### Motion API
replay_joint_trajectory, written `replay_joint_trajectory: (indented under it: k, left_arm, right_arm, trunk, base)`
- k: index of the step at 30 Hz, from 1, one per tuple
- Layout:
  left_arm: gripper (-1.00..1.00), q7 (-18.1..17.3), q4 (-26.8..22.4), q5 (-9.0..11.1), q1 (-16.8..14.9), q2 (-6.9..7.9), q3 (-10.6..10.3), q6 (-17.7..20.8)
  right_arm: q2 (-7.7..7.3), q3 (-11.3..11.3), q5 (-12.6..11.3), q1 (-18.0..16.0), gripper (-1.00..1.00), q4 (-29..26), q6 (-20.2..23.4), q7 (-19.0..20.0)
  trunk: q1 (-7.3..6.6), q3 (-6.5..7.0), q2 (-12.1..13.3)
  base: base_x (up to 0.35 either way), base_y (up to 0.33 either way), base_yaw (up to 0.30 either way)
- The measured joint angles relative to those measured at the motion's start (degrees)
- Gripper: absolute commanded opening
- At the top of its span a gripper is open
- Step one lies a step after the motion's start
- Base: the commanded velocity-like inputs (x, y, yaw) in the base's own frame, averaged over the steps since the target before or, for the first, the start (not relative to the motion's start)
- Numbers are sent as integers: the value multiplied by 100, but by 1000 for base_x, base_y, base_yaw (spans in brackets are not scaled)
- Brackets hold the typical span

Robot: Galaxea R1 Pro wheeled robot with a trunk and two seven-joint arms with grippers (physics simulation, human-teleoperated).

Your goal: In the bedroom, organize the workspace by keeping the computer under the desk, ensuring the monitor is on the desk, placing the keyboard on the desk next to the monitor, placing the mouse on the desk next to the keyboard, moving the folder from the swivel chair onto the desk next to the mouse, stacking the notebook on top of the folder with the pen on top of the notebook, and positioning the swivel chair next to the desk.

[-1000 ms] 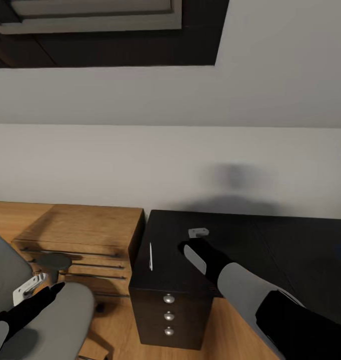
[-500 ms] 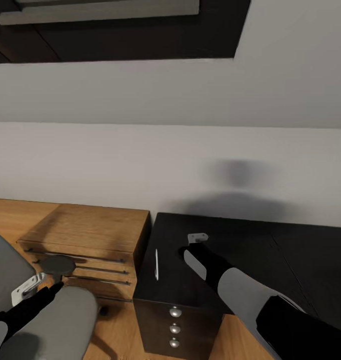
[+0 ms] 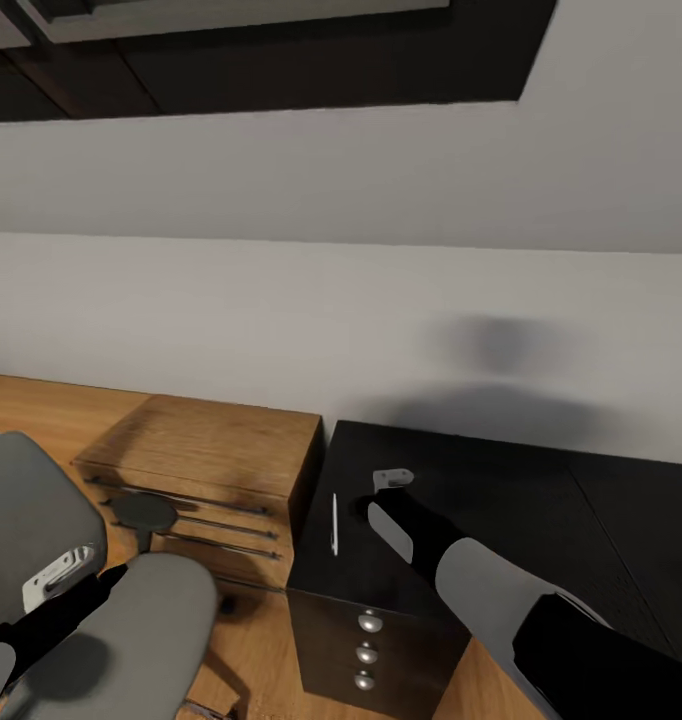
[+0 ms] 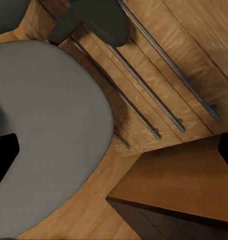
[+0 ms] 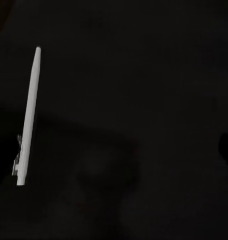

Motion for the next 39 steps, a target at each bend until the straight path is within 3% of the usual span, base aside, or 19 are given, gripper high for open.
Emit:
replay_joint_trajectory:
  k: [18, 28, 39]
  left_arm:
    - [100, 0, 0, 3, 0, -1, -13, 2]
    - [100, -8, -10, 6, 0, 0, -49, 6]
    - [100, -17, -384, 52, 0, -8, -45, 25]
  right_arm:
    - [0, -13, 9, 10, 100, 4, -1, 4]
    - [0, -20, 8, 10, 100, 8, -60, 1]
    - [0, -19, 15, 10, 100, 33, -63, -6]
  trunk:
    - [0, -121, 0]
    - [-1, -133, -1]
    - [0, -133, 0]
  base:
    - [4, 0, 170]
    - [154, 0, 17]
    - [6, 0, 0]
